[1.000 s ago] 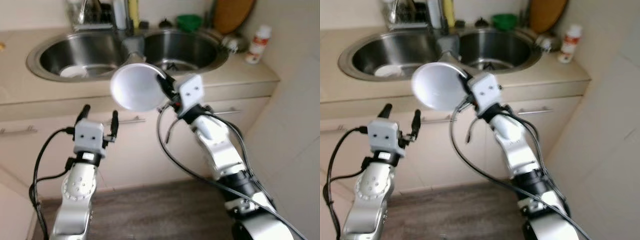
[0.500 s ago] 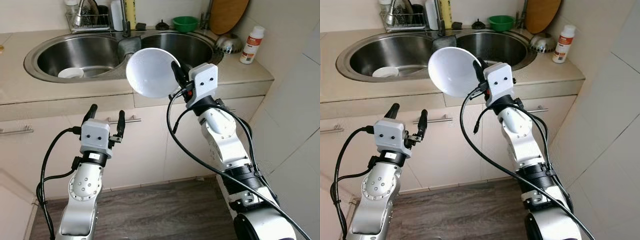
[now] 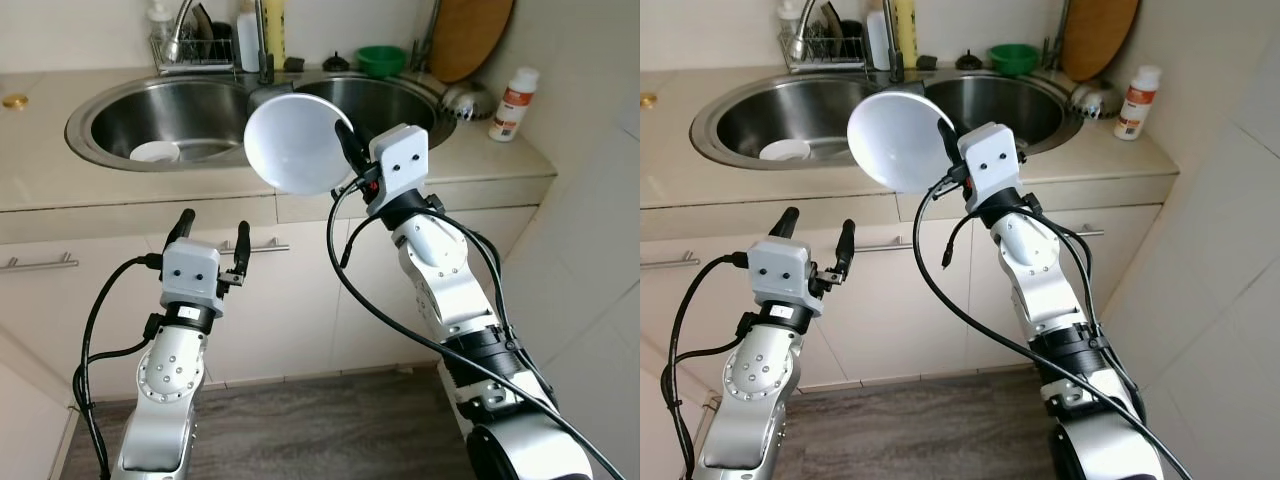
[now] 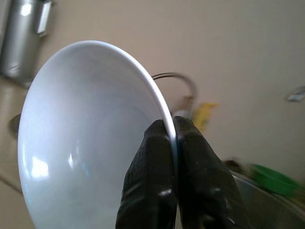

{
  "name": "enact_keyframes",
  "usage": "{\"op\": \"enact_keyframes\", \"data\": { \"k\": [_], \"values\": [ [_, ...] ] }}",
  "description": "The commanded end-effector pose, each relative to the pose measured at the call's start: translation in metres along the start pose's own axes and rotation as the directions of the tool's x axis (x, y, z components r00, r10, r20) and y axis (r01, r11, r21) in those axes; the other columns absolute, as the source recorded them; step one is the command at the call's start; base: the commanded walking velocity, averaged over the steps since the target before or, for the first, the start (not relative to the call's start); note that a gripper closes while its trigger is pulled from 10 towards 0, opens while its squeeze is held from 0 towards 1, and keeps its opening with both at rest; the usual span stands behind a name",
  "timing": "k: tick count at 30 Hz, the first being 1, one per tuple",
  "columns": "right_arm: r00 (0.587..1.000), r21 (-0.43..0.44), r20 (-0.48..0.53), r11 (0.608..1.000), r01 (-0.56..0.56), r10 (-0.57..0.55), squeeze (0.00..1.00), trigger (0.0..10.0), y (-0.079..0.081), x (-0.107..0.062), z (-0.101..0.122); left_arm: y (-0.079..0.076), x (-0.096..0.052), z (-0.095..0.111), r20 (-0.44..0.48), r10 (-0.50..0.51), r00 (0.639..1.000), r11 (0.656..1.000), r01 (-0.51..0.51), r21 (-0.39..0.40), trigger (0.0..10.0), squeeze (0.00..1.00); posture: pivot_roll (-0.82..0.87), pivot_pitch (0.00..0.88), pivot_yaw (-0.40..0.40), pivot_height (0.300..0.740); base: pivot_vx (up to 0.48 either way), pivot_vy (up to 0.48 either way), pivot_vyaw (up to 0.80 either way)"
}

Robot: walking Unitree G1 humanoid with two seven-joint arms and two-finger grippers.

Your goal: Kitchen organization

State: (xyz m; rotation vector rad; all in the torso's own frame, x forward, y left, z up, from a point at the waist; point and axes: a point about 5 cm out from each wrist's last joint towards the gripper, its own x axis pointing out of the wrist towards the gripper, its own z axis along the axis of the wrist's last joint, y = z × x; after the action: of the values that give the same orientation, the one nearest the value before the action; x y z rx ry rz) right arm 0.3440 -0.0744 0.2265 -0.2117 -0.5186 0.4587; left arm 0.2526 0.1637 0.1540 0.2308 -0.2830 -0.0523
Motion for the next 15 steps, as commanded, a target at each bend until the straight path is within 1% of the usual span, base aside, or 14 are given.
{"op": "enact_keyframes", "data": {
  "k": [1, 2, 3, 4, 6, 15],
  "values": [
    [0.999, -0.019, 0.028, 0.999, -0.031, 0.032, 0.0, 10.0, 0.008, 0.006, 0.007, 0.001, 0.0, -0.001, -0.008, -0.003, 1.0, 1.0, 0.003, 0.001, 10.0, 0.0, 0.03, 0.0, -0.031, 0.74, 0.307, 0.0, 0.8],
    [0.999, 0.027, 0.037, 1.0, -0.005, 0.004, 0.0, 10.0, 0.006, 0.006, 0.007, 0.001, 0.0, -0.001, -0.008, -0.003, 1.0, 1.0, 0.003, 0.001, 10.0, 0.0, 0.03, 0.0, -0.031, 0.74, 0.307, 0.0, 0.8],
    [0.999, 0.027, 0.037, 1.0, -0.005, 0.004, 0.0, 10.0, 0.006, 0.006, 0.007, 0.001, 0.0, -0.001, -0.008, -0.003, 1.0, 1.0, 0.003, 0.001, 10.0, 0.0, 0.03, 0.0, -0.031, 0.74, 0.307, 0.0, 0.8],
    [0.999, 0.048, 0.043, 0.999, 0.011, -0.013, 0.0, 10.0, 0.004, 0.006, 0.008, 0.001, 0.0, -0.001, -0.007, -0.002, 1.0, 1.0, 0.002, 0.001, 10.0, 0.0, 0.03, 0.0, -0.031, 0.74, 0.307, 0.0, 0.0],
    [0.999, 0.041, 0.044, 0.999, 0.024, -0.026, 0.0, 10.0, 0.001, 0.008, 0.009, 0.001, 0.0, -0.001, -0.006, -0.002, 1.0, 1.0, 0.002, 0.0, 10.0, 0.0, 0.03, 0.0, -0.032, 0.74, 0.307, 0.0, 0.0],
    [0.998, 0.046, 0.046, 0.998, 0.049, -0.052, 0.0, 10.0, -0.002, 0.009, 0.01, 0.001, 0.0, -0.001, -0.006, -0.004, 1.0, 1.0, 0.004, -0.002, 10.0, 0.0, 0.03, 0.0, -0.032, 0.74, 0.307, 0.0, 0.0]
  ]
}}
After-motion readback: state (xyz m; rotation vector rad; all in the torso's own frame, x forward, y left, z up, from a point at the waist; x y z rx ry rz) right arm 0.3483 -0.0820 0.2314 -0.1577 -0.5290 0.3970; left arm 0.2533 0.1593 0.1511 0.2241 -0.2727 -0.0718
